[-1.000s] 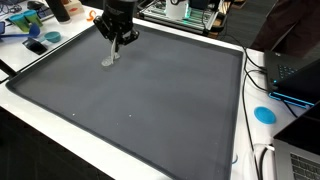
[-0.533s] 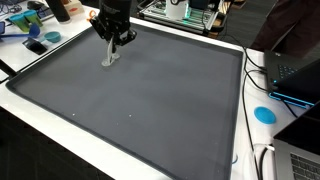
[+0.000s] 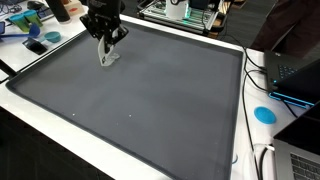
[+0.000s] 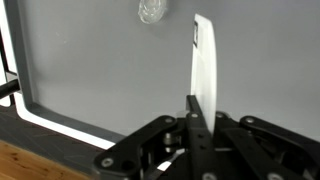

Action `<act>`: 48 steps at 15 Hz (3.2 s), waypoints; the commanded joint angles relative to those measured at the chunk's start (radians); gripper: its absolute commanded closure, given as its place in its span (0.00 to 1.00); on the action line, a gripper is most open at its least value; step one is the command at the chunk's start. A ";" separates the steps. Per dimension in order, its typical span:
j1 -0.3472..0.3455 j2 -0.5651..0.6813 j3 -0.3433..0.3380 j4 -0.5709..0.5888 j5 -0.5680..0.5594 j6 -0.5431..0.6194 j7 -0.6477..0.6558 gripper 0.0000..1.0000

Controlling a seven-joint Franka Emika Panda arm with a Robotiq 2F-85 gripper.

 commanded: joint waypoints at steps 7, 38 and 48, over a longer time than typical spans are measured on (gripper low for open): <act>-0.083 -0.010 0.011 -0.003 0.179 0.026 -0.161 0.99; -0.353 -0.008 0.035 -0.032 0.798 0.088 -0.622 0.99; -0.377 -0.024 0.037 -0.084 0.802 0.086 -0.702 0.99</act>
